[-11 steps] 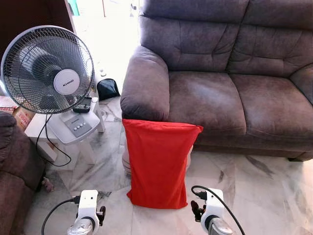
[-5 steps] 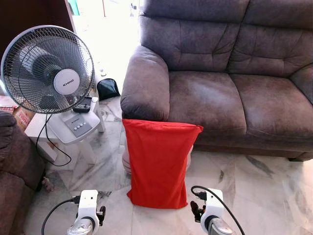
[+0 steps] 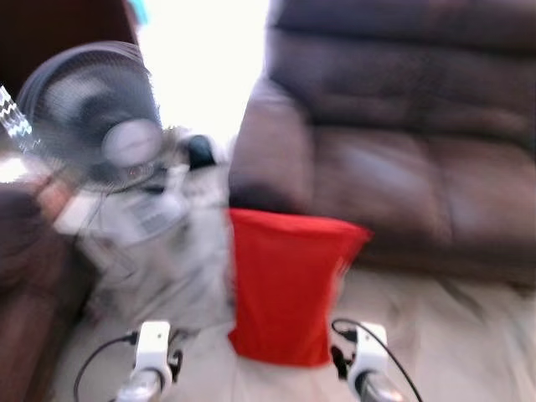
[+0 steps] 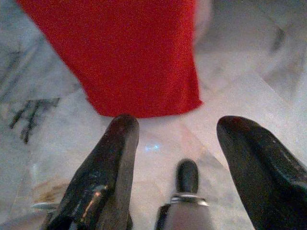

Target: Move the pillow to the sofa from floor

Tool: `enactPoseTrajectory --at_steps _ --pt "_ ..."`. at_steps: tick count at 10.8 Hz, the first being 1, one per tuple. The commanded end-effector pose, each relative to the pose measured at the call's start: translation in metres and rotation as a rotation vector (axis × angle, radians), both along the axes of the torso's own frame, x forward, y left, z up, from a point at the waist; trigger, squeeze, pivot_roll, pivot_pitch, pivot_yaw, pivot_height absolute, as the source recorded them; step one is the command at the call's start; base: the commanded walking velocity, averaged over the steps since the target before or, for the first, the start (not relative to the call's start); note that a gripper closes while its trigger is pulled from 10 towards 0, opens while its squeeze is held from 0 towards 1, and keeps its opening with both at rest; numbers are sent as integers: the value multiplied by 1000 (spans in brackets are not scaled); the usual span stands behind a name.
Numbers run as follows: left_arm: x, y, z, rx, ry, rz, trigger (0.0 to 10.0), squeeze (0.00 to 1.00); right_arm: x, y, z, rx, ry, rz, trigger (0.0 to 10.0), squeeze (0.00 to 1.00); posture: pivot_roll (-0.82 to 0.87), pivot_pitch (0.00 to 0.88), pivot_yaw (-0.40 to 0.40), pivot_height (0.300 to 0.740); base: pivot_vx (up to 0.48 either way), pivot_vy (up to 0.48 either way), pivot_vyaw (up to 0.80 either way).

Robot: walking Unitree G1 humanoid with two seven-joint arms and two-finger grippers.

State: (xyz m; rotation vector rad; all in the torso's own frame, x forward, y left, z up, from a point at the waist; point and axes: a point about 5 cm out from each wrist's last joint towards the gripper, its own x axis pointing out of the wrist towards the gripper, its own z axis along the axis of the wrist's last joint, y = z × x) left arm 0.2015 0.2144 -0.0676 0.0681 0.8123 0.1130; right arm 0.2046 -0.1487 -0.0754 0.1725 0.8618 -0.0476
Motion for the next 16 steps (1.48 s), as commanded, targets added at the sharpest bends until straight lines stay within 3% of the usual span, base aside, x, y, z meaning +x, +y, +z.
enactPoseTrajectory --at_steps 1,5,13,16 --pt "4 -5 1 -2 2 -21 10000 0 -8 -4 -4 -6 27 -8 10000 0 73 65 -23 740 251 0 0" --pt "5 -4 2 -4 -2 -27 10000 0 -7 -3 -4 -3 26 -11 10000 0 74 60 -19 740 251 0 0" --pt "11 -11 4 -28 -31 -33 10000 0 -7 -3 -4 -7 25 -15 10000 0 74 62 -22 740 0 0 0" --pt "8 -7 3 -29 -25 -28 10000 0 -8 -4 -4 -10 33 -14 10000 0 72 66 -26 740 0 0 -181"
